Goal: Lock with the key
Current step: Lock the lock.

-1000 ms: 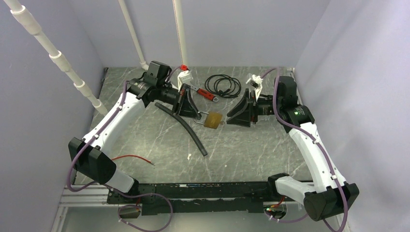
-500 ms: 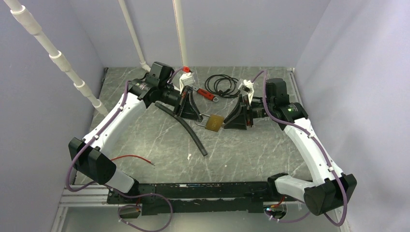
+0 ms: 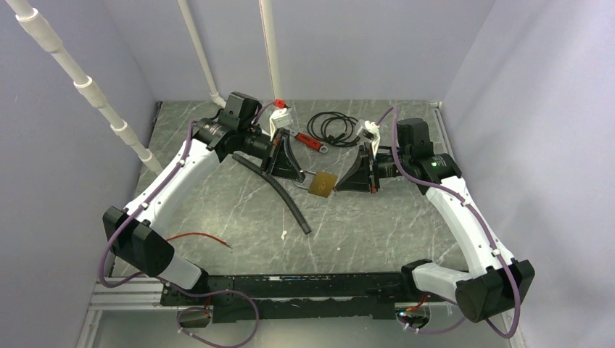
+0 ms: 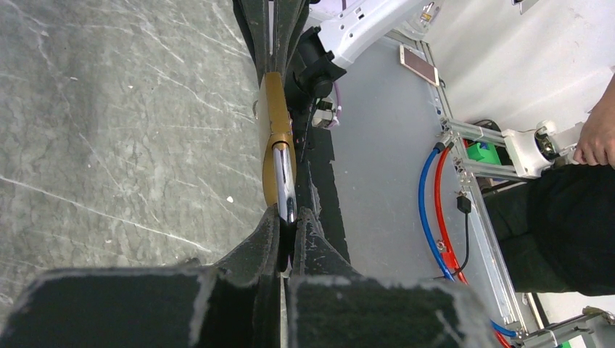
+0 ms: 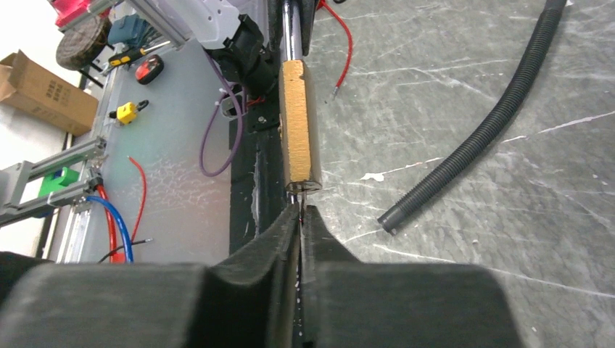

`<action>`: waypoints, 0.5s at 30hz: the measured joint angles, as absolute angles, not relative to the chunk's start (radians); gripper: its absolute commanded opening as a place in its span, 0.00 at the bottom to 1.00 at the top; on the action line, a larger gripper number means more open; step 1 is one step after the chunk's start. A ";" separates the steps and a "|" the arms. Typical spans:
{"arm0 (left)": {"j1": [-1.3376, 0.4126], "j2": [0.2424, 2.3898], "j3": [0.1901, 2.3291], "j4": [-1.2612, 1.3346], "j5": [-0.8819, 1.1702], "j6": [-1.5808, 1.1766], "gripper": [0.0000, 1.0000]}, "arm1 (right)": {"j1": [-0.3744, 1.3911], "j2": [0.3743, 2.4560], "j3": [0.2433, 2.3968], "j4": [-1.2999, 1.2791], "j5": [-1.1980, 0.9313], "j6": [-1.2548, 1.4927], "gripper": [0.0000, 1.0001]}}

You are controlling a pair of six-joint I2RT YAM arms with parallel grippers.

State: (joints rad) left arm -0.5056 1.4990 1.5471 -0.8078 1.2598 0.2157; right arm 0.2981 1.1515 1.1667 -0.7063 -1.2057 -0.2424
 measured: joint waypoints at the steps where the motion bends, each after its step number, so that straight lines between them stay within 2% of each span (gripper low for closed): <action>1: -0.505 1.499 1.547 -0.807 1.259 0.215 0.00 | 0.298 1.151 1.167 -0.707 -1.203 -0.244 0.00; 7: -0.466 1.499 1.508 -0.743 1.278 0.162 0.00 | 0.270 1.151 1.167 -0.739 -1.186 -0.277 0.00; 15: -0.414 1.499 1.500 -0.746 1.277 0.179 0.00 | 0.070 1.161 1.169 -0.937 -1.184 -0.422 0.00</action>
